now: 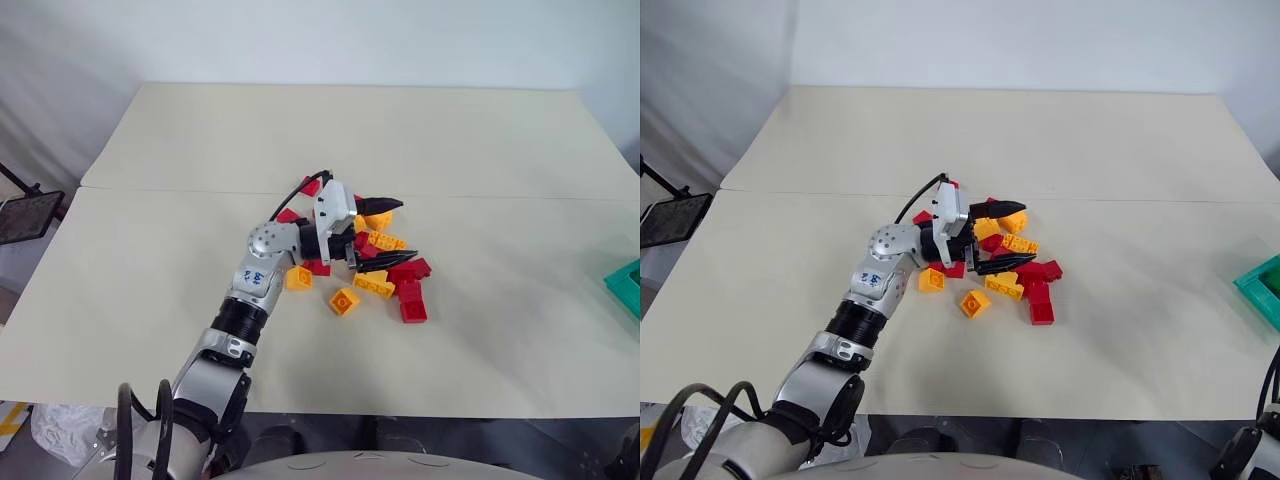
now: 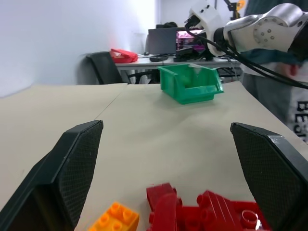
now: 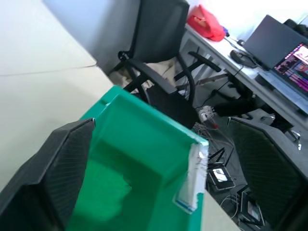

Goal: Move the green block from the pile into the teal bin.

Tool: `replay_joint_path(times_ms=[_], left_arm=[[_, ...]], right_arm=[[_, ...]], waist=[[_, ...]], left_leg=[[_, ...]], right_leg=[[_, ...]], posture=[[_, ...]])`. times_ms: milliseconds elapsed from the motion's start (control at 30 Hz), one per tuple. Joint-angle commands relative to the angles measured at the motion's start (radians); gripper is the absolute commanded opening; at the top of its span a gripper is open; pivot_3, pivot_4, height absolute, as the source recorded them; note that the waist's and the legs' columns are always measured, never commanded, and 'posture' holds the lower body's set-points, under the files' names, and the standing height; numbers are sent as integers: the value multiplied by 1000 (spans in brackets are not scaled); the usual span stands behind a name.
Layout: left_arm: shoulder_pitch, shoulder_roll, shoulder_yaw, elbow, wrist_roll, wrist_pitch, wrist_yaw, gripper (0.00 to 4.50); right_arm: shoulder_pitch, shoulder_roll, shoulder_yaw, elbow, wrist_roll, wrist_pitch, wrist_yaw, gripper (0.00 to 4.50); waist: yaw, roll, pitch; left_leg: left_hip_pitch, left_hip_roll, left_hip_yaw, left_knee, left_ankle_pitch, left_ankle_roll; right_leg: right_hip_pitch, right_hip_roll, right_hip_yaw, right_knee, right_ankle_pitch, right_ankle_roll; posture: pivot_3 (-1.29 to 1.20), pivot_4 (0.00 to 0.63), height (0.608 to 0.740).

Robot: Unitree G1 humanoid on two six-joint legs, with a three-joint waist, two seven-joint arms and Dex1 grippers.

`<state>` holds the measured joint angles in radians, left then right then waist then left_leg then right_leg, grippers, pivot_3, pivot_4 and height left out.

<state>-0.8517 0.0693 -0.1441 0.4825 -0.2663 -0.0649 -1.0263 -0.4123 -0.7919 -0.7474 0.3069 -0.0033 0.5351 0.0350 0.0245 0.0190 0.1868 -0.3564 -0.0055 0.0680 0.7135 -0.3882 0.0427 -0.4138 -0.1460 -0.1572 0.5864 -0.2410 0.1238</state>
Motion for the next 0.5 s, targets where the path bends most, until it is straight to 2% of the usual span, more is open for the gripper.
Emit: replay_joint_path(times_ms=[33, 100, 233, 367, 433, 500], left_arm=[[-23, -7, -29, -33, 13, 4, -20, 4500], [-25, 0, -39, -50, 1, 54, -38, 4500], [-19, 25, -6, -106, -73, 277, -30, 4500], [32, 75, 50, -215, -114, 295, -22, 4500], [58, 115, 71, -258, -116, 310, -9, 4500], [101, 203, 108, -322, -127, 366, -12, 4500]], right_arm=[[26, -34, -19, -70, 17, -12, -6, 4433], [61, -25, 6, -202, 82, 24, 94, 4433], [137, -25, 83, -464, 260, 131, 327, 4433], [147, -35, 140, -641, 456, 269, 487, 4433], [152, -52, 190, -702, 525, 291, 567, 4433], [164, -88, 286, -725, 576, 248, 728, 4433]], waist=[[1, 0, 0], [0, 0, 0], [-3, 1, 0], [-3, 2, 0], [-1, 2, 0], [2, 2, 0]], left_leg=[[0, 0, 0, 0, 0, 0], [0, 0, 0, 0, 0, 0], [1, 1, -4, 0, 0, 0], [2, 1, -5, 0, 0, 0], [2, 1, -6, 1, 0, 0], [1, 0, -7, 2, 0, 0]], right_leg=[[0, 0, 0, 0, 0, 0], [0, 0, 0, -1, 0, 0], [0, 1, 1, -1, 0, 0], [0, 1, 2, 1, 0, 0], [0, 1, 2, 1, 0, 0], [1, 0, 1, 1, 0, 0]], posture=[[0, 150, 740], [0, 150, 740], [0, 150, 740], [0, 150, 740], [0, 150, 740], [0, 150, 740]])
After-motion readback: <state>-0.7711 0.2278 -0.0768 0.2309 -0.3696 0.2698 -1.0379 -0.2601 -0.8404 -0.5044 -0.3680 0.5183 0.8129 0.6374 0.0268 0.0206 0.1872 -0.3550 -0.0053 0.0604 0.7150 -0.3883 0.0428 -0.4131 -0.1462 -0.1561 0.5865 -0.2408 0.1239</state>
